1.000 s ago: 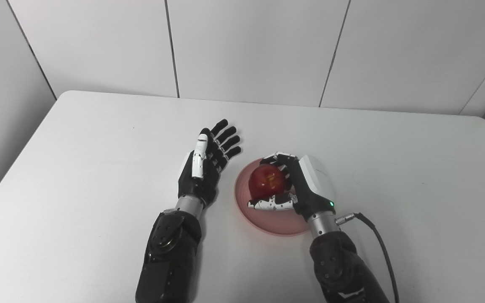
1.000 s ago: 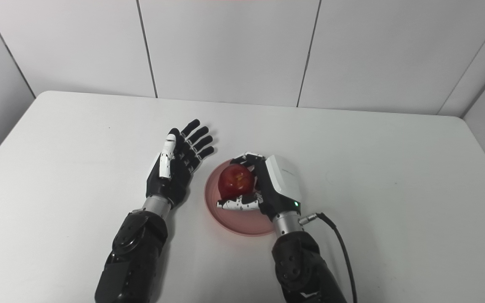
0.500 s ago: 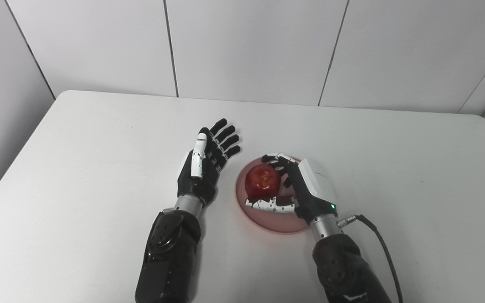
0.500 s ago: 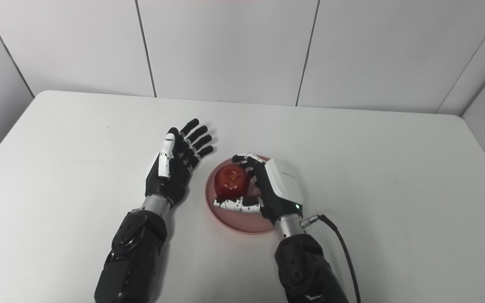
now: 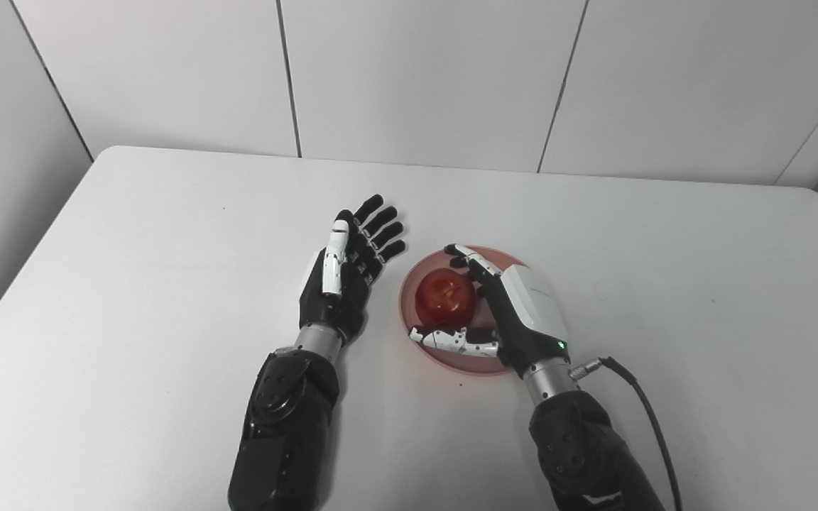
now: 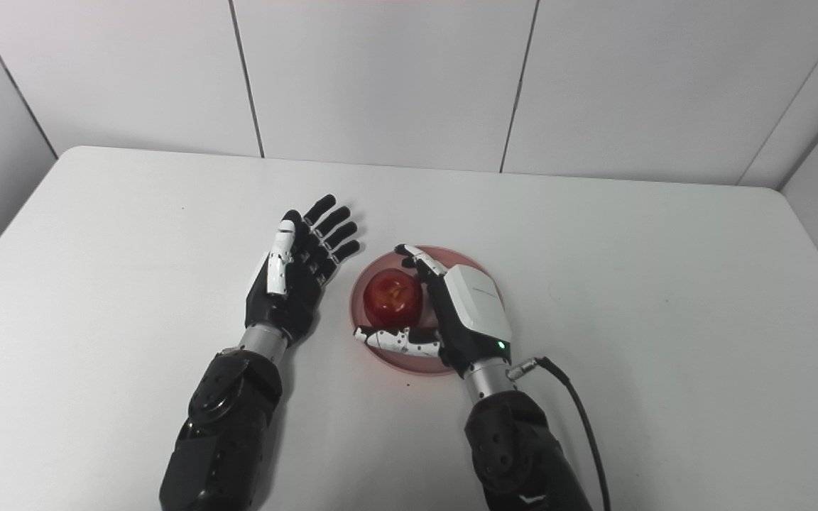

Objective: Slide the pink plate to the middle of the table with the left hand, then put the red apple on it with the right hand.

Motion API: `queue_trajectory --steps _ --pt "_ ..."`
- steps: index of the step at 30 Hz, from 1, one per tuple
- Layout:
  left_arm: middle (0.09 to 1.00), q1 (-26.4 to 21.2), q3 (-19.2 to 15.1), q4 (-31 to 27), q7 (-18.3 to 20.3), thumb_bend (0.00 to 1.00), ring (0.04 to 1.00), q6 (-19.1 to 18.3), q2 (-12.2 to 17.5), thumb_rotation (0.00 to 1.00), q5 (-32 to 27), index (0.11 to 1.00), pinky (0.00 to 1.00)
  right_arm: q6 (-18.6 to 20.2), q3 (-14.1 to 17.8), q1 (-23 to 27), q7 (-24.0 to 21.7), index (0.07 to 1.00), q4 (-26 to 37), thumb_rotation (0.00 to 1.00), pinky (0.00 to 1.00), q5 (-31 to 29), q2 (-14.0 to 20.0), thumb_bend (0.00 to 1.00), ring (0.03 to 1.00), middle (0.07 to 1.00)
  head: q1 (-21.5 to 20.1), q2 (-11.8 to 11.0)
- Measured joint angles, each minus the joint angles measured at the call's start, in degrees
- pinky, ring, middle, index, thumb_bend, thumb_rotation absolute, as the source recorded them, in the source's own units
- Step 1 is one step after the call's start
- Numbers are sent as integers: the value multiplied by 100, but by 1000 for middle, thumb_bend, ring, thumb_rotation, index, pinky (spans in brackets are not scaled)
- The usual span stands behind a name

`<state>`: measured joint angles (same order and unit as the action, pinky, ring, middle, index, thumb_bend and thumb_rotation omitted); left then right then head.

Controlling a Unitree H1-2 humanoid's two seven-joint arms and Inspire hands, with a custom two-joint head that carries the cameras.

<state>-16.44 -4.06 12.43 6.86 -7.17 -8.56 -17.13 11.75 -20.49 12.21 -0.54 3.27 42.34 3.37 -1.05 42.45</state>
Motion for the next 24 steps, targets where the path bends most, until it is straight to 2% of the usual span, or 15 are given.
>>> queue_trajectory --steps 12,19,24 --pt "850 -1 -12 6 28 346 847 -1 8 1000 -9 832 831 -5 106 -58 -152 951 276 685 783 -238 151 1000 885 918 -18 0" --pt "854 -1 -21 7 44 347 852 -1 11 1000 -46 837 837 -37 190 -87 -250 987 593 686 824 -477 187 1000 921 962 -53 0" --pt "849 -1 -20 8 46 344 847 -2 17 1000 -65 833 823 -87 320 -126 -279 992 770 695 822 -670 220 1000 914 966 -62 -17"
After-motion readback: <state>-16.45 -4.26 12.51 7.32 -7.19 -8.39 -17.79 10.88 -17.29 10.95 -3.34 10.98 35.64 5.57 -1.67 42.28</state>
